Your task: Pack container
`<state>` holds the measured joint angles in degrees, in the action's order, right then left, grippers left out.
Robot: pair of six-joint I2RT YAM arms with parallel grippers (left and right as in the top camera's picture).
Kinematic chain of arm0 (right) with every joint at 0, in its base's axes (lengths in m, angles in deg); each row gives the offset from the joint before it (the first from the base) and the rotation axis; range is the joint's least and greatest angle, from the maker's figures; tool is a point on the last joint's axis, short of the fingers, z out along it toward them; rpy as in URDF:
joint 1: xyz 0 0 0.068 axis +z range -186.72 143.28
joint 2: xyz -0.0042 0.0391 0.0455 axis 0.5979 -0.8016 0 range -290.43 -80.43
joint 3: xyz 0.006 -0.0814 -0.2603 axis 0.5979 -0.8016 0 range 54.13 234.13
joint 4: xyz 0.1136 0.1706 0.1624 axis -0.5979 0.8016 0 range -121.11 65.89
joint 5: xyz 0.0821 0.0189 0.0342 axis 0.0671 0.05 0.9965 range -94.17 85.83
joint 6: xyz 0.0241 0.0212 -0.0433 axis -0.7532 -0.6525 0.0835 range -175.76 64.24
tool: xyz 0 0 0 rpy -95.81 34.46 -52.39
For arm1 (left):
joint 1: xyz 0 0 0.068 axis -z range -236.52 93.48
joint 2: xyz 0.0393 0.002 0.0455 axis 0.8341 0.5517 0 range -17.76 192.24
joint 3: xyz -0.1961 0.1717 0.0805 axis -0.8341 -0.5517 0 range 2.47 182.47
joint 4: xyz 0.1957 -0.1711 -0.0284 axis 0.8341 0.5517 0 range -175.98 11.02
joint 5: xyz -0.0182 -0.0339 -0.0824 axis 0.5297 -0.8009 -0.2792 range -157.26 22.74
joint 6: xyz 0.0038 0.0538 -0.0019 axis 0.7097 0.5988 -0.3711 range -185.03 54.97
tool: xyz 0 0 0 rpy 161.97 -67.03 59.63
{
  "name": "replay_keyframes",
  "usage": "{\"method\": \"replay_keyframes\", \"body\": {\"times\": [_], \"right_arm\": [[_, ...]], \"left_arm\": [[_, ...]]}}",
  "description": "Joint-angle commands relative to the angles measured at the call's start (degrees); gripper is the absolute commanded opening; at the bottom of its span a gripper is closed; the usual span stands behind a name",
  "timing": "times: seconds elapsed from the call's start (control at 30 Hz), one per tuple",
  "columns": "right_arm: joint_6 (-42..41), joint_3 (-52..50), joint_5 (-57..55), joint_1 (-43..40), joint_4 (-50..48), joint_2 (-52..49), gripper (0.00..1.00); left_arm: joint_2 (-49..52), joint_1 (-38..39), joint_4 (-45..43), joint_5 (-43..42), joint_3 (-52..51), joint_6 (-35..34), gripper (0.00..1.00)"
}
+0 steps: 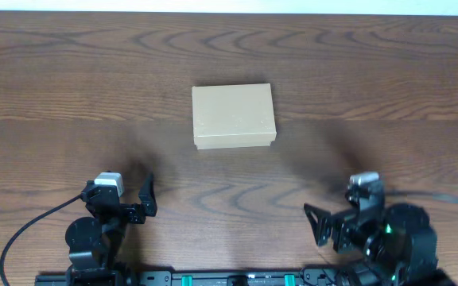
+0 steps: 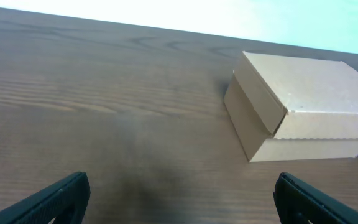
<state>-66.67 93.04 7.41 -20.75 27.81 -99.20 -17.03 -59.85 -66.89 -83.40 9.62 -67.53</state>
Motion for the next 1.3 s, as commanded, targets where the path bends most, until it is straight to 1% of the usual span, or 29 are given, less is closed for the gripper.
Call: {"method": "replay_keyframes", "body": {"times": [0.0, 0.13, 0.2, 0.37, 0.43, 0.53, 0.63, 1.27], "right_arm": [[2.86, -6.54, -0.57, 1.4, -0.94, 7.65, 0.99], [2.8, -14.12, 1.44, 2.89, -4.37, 16.13, 0.99], [2.8, -16.9, 2.89, 3.43, -6.97, 17.99, 0.99], [2.62, -23.76, 7.08, 5.11, -16.74, 18.45, 0.99], [2.71, -26.03, 6.56, 5.75, -18.36, 18.45, 0.99], [2.64, -29.42, 5.95, 6.27, -18.25, 18.45, 0.99], [2.67, -29.29, 3.21, 6.51, -17.53, 18.47, 0.99], [2.67, -29.29, 3.23, 6.51, -17.55, 18.45, 0.99]], "left_arm": [[-0.48, -0.42, 0.13, -0.2, -1.27, 0.83, 0.95], [-0.48, -0.39, 0.15, -0.2, -1.27, 0.83, 0.95], [-0.48, -0.39, 0.13, -0.2, -1.29, 0.83, 0.95], [-0.48, -0.42, 0.13, -0.22, -1.29, 0.83, 0.96], [-0.48, -0.39, 0.13, -0.2, -1.27, 0.83, 0.95], [-0.48, -0.39, 0.13, -0.2, -1.29, 0.83, 0.96], [-0.48, -0.42, 0.15, -0.2, -1.27, 0.83, 0.95], [-0.48, -0.39, 0.15, -0.2, -1.27, 0.83, 0.95]]}}
